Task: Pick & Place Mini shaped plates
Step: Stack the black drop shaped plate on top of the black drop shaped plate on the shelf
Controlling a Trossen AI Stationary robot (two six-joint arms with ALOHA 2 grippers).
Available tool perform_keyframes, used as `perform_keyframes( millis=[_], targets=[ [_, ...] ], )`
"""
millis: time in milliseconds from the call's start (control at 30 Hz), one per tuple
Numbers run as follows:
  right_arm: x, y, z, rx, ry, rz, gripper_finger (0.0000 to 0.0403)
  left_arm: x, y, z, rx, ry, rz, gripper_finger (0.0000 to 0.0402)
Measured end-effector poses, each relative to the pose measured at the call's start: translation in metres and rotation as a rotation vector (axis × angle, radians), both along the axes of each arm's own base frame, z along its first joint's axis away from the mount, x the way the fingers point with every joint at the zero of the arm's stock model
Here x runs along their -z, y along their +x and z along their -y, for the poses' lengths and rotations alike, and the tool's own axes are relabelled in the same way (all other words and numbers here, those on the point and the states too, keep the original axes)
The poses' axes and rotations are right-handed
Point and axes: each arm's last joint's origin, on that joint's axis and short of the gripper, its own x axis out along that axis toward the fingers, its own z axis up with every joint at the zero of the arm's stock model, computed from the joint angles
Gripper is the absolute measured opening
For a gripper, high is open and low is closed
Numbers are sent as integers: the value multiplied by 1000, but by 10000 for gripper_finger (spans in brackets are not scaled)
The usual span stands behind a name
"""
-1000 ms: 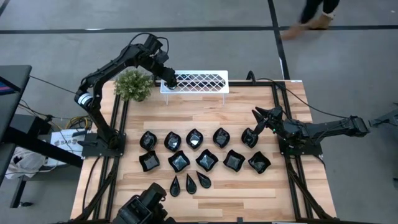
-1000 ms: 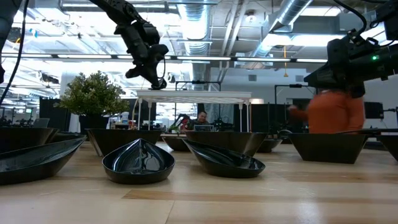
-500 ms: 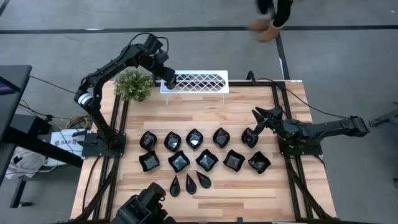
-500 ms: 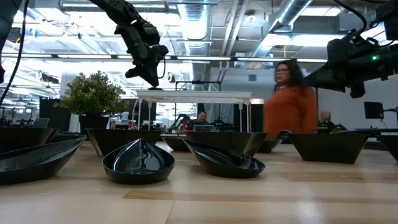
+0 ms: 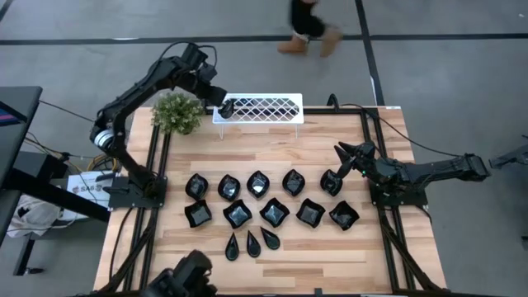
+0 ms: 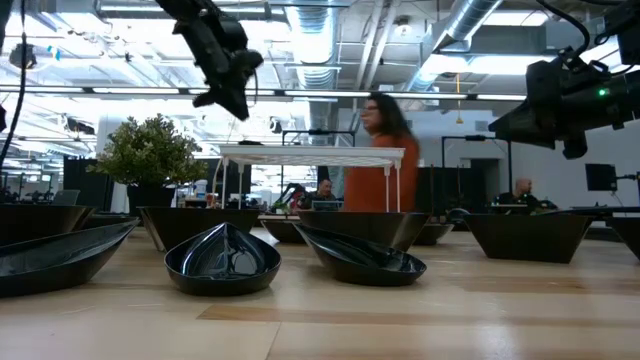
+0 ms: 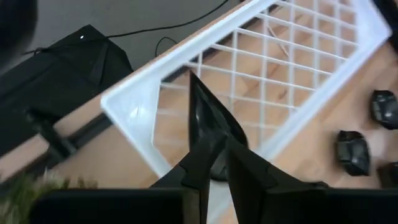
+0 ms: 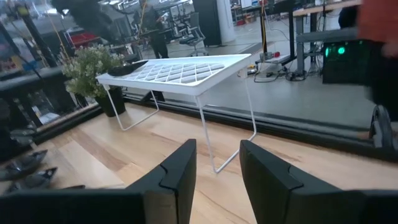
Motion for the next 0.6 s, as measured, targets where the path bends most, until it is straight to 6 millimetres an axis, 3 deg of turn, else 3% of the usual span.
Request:
perform_keyframes(
  millis=[200, 300, 467, 600],
  targets=[
    [0, 0, 0, 4, 44, 46, 119, -38, -5, 47, 23, 18, 54, 49],
    [0, 0, 0, 4, 44, 45, 119, -46, -9, 79, 45, 10, 79, 49],
    [0, 0, 0, 5, 44, 47, 119, -44, -17, 132, 89, -23, 115, 49],
    [0, 0, 0, 6, 46, 48, 119, -31, -23, 169, 119, -53, 156, 51]
  ],
)
